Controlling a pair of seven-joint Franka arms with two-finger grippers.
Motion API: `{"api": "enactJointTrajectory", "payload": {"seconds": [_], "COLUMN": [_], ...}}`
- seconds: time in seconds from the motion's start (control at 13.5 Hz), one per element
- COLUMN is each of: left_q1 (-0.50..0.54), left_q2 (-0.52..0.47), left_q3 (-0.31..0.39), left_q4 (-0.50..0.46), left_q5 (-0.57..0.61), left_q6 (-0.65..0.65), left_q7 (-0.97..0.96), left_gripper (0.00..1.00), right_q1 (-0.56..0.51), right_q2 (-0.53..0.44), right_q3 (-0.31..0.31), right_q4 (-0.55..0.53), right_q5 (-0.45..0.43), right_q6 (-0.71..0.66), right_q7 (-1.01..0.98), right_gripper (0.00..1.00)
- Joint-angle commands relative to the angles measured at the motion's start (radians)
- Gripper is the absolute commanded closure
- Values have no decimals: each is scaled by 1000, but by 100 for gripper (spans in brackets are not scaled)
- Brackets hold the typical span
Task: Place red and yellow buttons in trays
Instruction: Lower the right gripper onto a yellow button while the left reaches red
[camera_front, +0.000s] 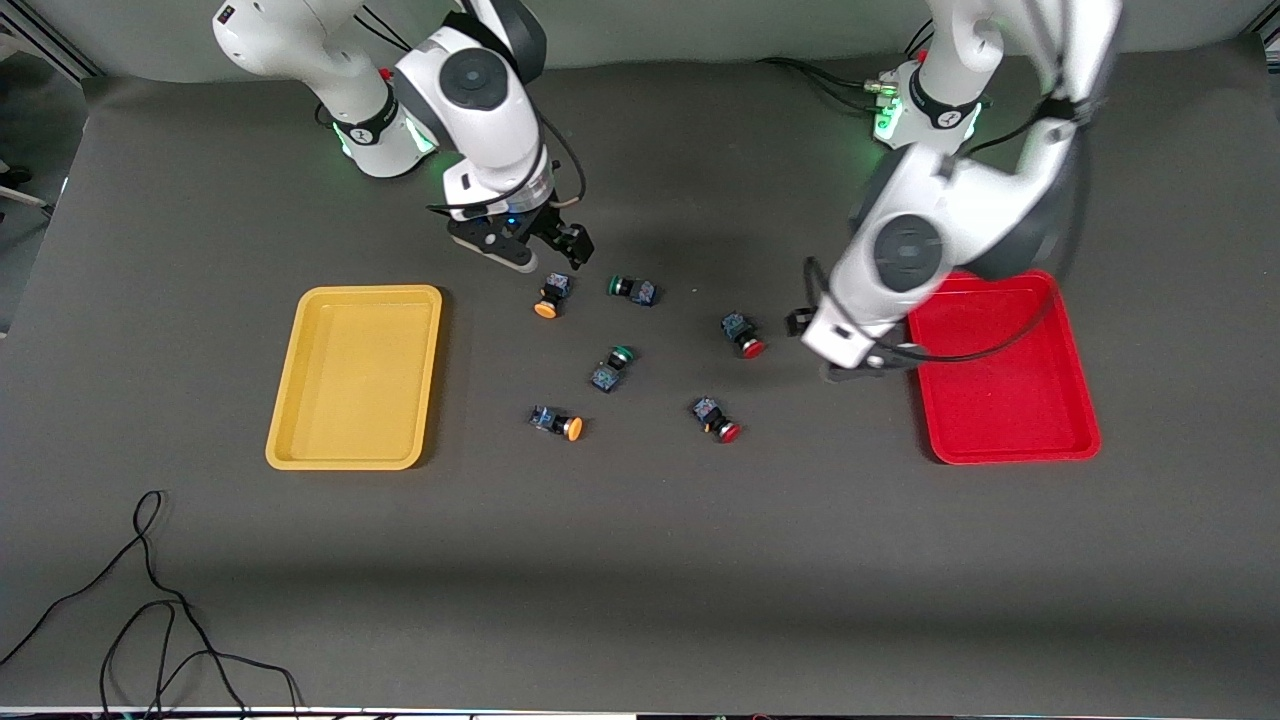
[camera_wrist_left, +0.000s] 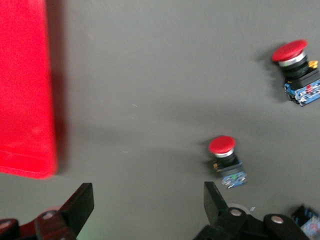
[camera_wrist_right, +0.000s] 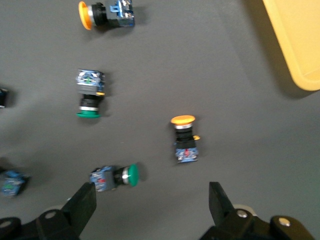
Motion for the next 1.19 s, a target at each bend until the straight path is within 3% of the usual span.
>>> {"api": "enactJointTrajectory", "payload": {"seconds": [0.0, 0.3, 0.59, 0.74, 0.89, 0.96, 1.04, 1.11], "left_q1": [-65, -79, -82, -84, -84, -85, -90, -93], "left_q2": [71, 191, 248, 252, 258, 258, 257, 257], "left_q3": [-5, -31, -39, -42, -45, -45, -46, -46], "left_q4": [-28, -6, -2, -2, -2, -2, -3, -2], "left_q5": [-11, -75, -120, -120, -120, -120, -120, -120], "left_q6": [117, 248, 309, 310, 311, 311, 317, 317], "left_q7": [-221, -376, -382, -384, -384, -387, -389, -392], "left_gripper": [3, 4, 8, 14, 32, 49, 72, 100], "right_q1": [12, 12, 11, 11, 11, 11, 11, 11], "right_q2": [-15, 18, 178, 259, 308, 319, 319, 319], "right_q3": [-13, -13, -14, -17, -19, -19, -19, -19], "right_q4": [-50, -150, -178, -181, -182, -181, -181, -181], "right_q5": [-57, -60, -73, -74, -74, -74, -74, -74], "right_q6": [19, 199, 409, 518, 574, 575, 575, 575], "right_q7": [26, 22, 22, 22, 22, 22, 21, 18], "right_gripper": [0, 0, 0, 0, 0, 0, 0, 8]}}
